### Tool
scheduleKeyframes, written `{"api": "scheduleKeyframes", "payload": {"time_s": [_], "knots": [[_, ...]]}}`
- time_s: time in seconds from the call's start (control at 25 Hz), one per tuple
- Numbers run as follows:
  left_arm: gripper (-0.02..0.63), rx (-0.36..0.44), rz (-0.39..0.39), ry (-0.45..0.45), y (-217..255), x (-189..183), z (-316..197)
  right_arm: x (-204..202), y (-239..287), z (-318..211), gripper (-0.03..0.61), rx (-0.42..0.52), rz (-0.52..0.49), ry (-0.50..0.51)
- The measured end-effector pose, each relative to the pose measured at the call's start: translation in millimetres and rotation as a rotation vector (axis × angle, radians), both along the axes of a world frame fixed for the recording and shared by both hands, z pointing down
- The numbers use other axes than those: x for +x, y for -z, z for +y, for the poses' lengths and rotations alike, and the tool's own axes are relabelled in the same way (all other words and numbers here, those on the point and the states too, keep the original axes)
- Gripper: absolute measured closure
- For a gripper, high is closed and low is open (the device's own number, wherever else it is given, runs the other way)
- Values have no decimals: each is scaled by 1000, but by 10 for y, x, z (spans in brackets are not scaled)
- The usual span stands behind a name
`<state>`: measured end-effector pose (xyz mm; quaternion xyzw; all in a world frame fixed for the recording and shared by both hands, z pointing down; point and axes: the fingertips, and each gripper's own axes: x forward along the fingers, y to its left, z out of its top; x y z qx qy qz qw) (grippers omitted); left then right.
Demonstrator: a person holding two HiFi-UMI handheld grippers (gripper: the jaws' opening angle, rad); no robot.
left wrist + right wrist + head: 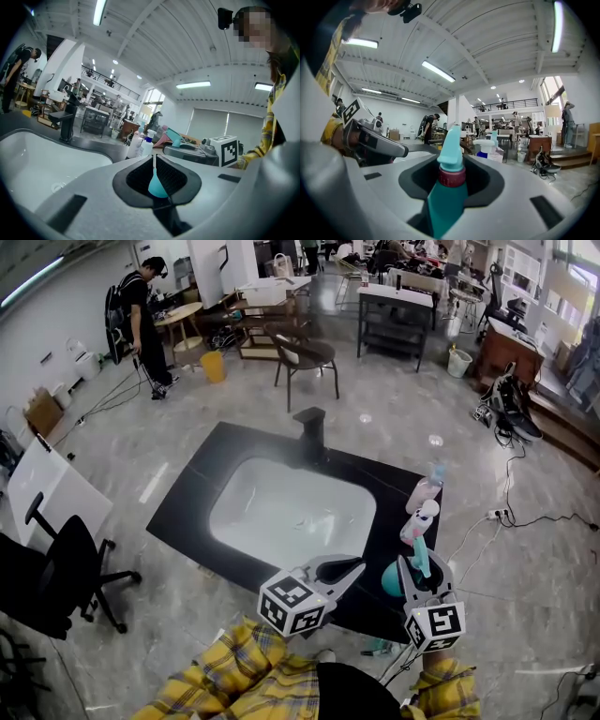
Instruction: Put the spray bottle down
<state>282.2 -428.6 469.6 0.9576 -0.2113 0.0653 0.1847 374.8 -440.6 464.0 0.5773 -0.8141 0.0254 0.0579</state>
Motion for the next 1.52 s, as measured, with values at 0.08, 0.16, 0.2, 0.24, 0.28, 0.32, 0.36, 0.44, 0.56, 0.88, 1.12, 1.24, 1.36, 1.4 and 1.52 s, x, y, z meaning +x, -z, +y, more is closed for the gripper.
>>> {"api": "scheduleKeyframes", "payload": {"time_s": [0.08,0.16,0.2,0.24,0.28,0.32,0.36,0.44,0.56,0.88,1.12,1.24,1.36,1.4,1.52], "knots": [[594,4,1,0,1,13,-10,26,-27,-24,440,5,-1,-7],[594,5,3,0,5,26,-7,43,-36,-33,440,11,-7,-10],[594,4,4,0,7,32,-3,47,-35,-35,440,13,-9,-10],[594,3,5,-1,10,37,1,49,-33,-38,440,15,-9,-10],[594,2,6,-1,10,39,4,49,-31,-41,440,17,-8,-11],[594,1,6,-1,7,40,4,50,-30,-46,440,19,-7,-11],[594,0,7,-1,2,41,3,52,-32,-50,440,21,-7,-12],[594,-2,6,1,-12,47,-4,58,-39,-62,440,25,-8,-10],[594,-3,6,4,-30,57,-18,71,-51,-76,440,34,-8,-7],[594,-7,7,11,-39,48,-48,26,-38,-90,440,49,3,10],[594,-1,5,14,-42,48,-48,39,-35,-91,439,57,13,9],[594,-2,10,18,-49,37,-55,32,-39,-95,439,54,12,13],[594,5,12,27,-60,14,-65,24,-51,-105,436,53,15,9],[594,7,12,30,-63,7,-65,22,-52,-106,434,52,17,7],[594,3,16,32,-57,-5,-53,14,-53,-105,433,44,21,6]]}}
